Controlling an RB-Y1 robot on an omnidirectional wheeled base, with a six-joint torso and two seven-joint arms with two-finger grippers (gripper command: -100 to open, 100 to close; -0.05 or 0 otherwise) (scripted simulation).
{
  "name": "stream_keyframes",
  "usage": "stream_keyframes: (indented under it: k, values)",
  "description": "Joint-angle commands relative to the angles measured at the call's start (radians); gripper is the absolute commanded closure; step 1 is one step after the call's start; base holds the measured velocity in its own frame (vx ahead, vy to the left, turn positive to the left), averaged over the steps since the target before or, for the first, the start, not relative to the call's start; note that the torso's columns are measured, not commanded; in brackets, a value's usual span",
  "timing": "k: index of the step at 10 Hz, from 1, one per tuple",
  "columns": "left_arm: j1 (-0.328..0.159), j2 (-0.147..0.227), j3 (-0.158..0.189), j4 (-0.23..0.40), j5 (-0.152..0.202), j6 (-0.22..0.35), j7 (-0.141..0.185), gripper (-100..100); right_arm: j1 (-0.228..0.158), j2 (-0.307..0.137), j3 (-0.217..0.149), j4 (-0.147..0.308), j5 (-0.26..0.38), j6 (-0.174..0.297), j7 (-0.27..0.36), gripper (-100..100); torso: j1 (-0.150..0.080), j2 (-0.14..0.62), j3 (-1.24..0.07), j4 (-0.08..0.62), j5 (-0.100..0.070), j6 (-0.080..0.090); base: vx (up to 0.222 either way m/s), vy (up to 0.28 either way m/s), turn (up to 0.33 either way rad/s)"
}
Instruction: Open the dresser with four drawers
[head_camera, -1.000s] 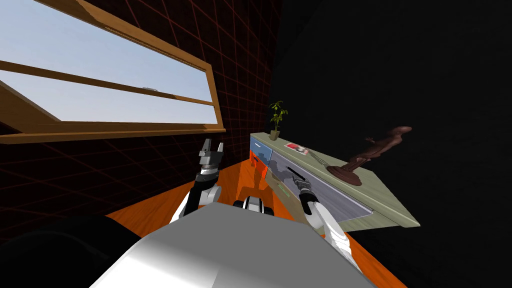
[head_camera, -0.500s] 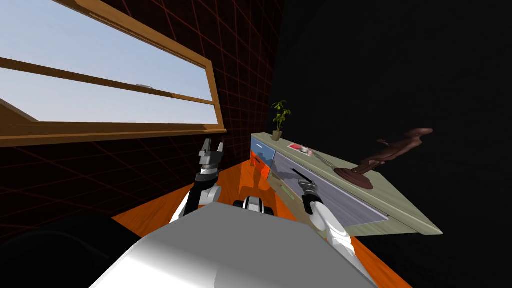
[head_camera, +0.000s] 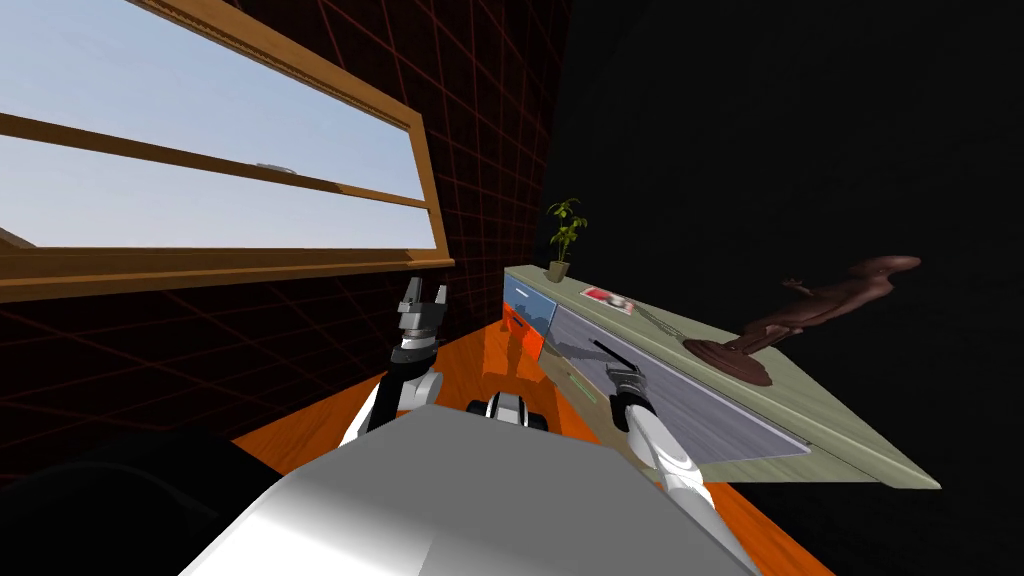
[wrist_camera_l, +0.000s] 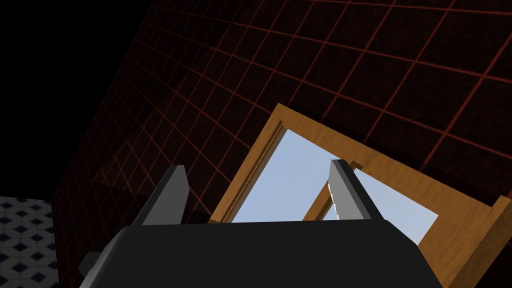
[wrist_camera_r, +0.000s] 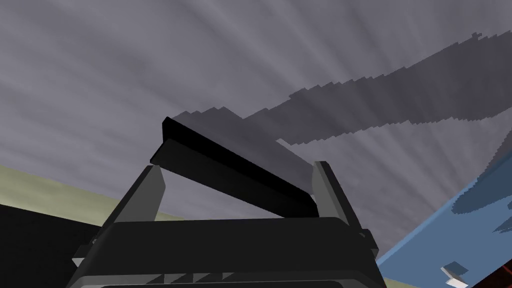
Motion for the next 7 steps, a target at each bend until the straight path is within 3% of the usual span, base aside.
stream_keyframes:
  k: [1,7]
  values:
    - [0.000,0.000,0.000,0.000,0.000,0.000,0.000,0,-0.009,-0.017,-0.003,0.046,0.061,0.033,0.016,-100,0.005,0.002,0.001,0.001,0.003,0.002,0.045,0.104,-0.030]
    - [0.000,0.000,0.000,0.000,0.000,0.000,0.000,0,-0.040,-0.072,-0.012,0.149,0.205,0.127,0.068,-100,0.008,0.009,0.004,0.004,0.006,0.003,0.037,0.096,-0.025]
